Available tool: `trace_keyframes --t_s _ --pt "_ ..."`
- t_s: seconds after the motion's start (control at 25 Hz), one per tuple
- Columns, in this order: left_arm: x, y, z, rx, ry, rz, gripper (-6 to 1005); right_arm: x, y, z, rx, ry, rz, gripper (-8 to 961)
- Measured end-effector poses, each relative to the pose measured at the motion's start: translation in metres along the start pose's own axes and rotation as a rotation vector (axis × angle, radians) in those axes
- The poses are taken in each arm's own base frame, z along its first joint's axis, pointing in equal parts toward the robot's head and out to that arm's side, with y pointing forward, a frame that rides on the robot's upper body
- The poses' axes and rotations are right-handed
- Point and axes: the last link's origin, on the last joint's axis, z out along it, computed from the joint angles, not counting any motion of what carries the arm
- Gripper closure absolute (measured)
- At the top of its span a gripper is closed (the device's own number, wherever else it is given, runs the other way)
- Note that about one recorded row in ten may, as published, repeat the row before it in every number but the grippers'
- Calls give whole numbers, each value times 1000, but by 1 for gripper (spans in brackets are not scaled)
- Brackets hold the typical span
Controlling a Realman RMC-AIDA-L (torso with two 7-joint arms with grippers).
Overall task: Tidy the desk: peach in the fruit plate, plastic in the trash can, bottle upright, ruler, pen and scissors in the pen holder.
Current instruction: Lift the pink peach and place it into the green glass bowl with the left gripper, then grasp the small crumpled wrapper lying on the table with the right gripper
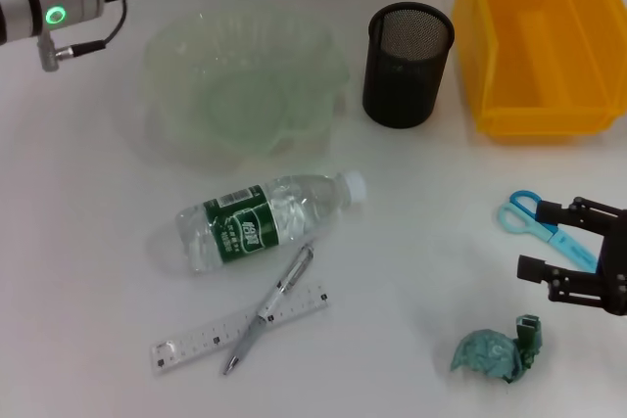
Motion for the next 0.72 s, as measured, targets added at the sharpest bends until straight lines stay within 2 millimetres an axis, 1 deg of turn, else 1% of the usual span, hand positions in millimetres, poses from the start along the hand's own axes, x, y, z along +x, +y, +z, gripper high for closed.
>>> trace_keyframes --t_s 0.04,0.12,0.2,0.28,0.44,0.6,0.64,0.72 --pt "0 0 0 0 0 0 954 0 0 1 0 -2 0 216" --pt "-13 -8 -1 24 -22 -50 940 0 0 1 1 -3 0 217" --pt "-18 -10 -3 34 -25 -59 912 0 0 1 2 -6 0 219" --pt "-23 -11 -8 49 -20 -70 847 -1 0 2 1 -7 -2 220" --pt "-26 -12 -13 54 -17 -79 716 -6 -3 6 -6 -10 -14 222" --pt "-30 -13 -25 50 -3 -94 576 -7 -4 8 -11 -12 -18 224" --pt "-30 -13 -25 50 -3 -94 541 -8 -4 9 -12 -14 -15 225" --pt "-33 -6 -35 -3 32 -89 458 -9 -5 10 -11 -17 -12 226"
